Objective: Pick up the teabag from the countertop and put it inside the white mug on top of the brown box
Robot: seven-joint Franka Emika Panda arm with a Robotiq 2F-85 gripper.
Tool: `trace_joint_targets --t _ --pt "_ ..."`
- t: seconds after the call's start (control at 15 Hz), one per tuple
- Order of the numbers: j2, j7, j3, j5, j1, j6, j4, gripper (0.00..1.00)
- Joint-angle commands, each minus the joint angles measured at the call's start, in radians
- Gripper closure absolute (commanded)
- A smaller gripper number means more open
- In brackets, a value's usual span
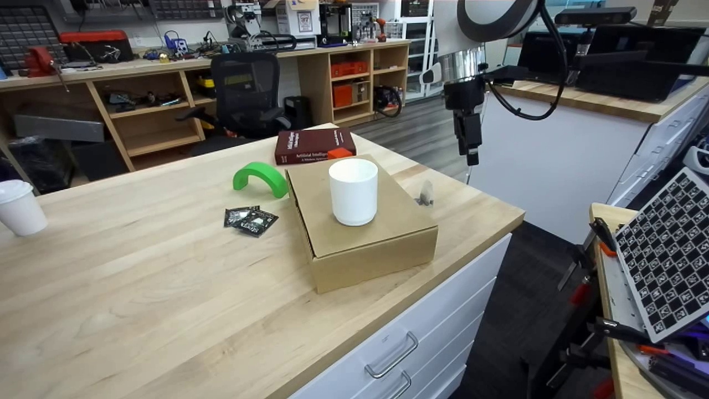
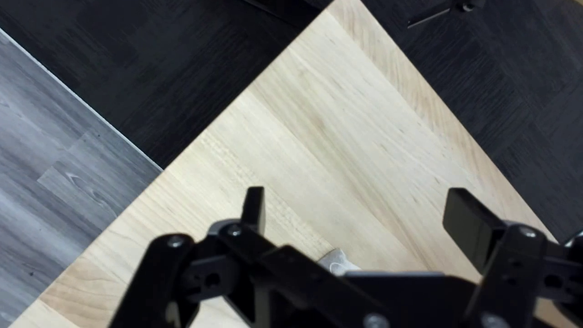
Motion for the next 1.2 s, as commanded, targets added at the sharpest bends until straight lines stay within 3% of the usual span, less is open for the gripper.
trace_joint_targets --t 0.0,0.6,1.13 --pt "0.014 -0.002 0.043 0.041 -0.034 0.094 -0.023 0.00" --pt "0.044 0.102 0.066 0.106 -0.039 0.463 -0.094 0.00" --pt "0.076 0.301 0.060 0.071 -0.033 0.585 -0.110 0.00"
